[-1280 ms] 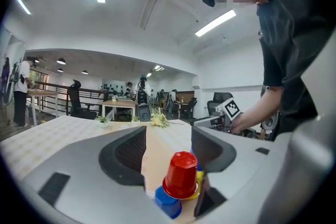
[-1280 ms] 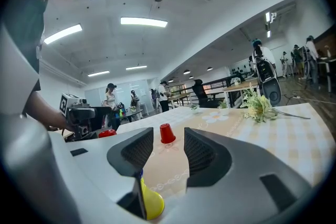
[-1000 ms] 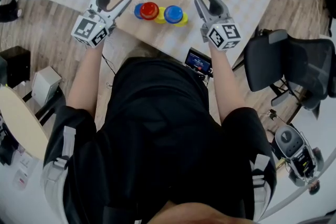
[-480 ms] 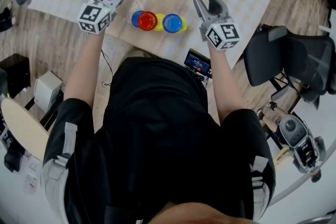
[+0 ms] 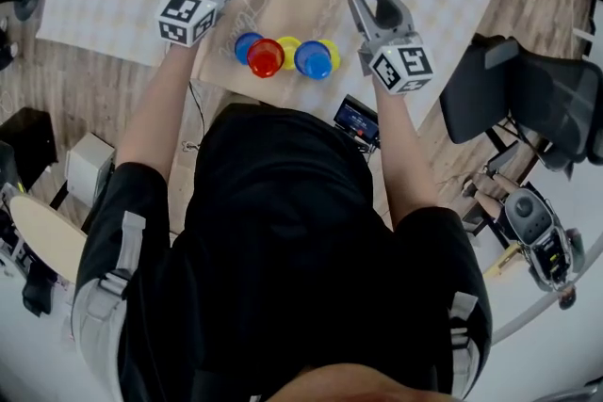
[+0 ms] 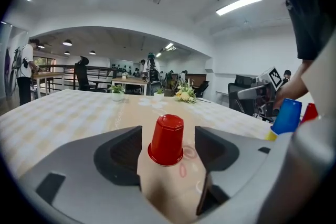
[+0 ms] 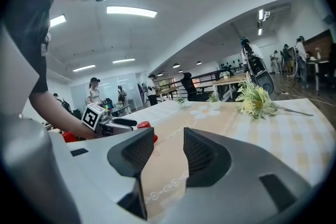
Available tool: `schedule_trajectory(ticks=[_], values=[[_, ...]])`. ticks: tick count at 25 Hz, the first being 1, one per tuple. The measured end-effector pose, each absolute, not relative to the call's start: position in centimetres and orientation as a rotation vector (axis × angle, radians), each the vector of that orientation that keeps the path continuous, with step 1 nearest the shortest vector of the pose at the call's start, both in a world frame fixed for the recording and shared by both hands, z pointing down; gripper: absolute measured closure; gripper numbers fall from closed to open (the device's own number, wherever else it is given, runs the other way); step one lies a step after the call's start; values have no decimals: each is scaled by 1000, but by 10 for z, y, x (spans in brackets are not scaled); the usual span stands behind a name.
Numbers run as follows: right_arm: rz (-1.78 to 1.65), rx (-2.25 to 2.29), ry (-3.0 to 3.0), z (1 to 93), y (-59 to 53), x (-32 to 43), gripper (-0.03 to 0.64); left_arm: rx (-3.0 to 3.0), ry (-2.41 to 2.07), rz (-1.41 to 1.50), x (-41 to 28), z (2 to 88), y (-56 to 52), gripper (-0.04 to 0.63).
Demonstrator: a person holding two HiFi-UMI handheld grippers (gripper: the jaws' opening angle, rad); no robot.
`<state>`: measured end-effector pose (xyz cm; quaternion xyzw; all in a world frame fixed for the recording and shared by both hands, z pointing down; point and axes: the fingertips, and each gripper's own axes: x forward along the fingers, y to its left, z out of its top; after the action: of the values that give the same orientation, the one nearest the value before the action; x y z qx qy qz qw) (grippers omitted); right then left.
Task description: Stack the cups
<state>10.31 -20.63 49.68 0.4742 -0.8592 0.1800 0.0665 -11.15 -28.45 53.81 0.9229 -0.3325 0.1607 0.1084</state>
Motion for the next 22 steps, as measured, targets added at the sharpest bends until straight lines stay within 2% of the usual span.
schedule_trajectory(ticks=[12,18,22], values=[[603,1492,-2539,511,-218,113,431,2722,-877,500,-85,559,-306,298],[596,1502,-2533,508,-214,119,433,2725,-901,523,-84,556,-306,358],[583,1510,-2541,503,-211,122,434,2726,-917,513,-84,546,-303,370]])
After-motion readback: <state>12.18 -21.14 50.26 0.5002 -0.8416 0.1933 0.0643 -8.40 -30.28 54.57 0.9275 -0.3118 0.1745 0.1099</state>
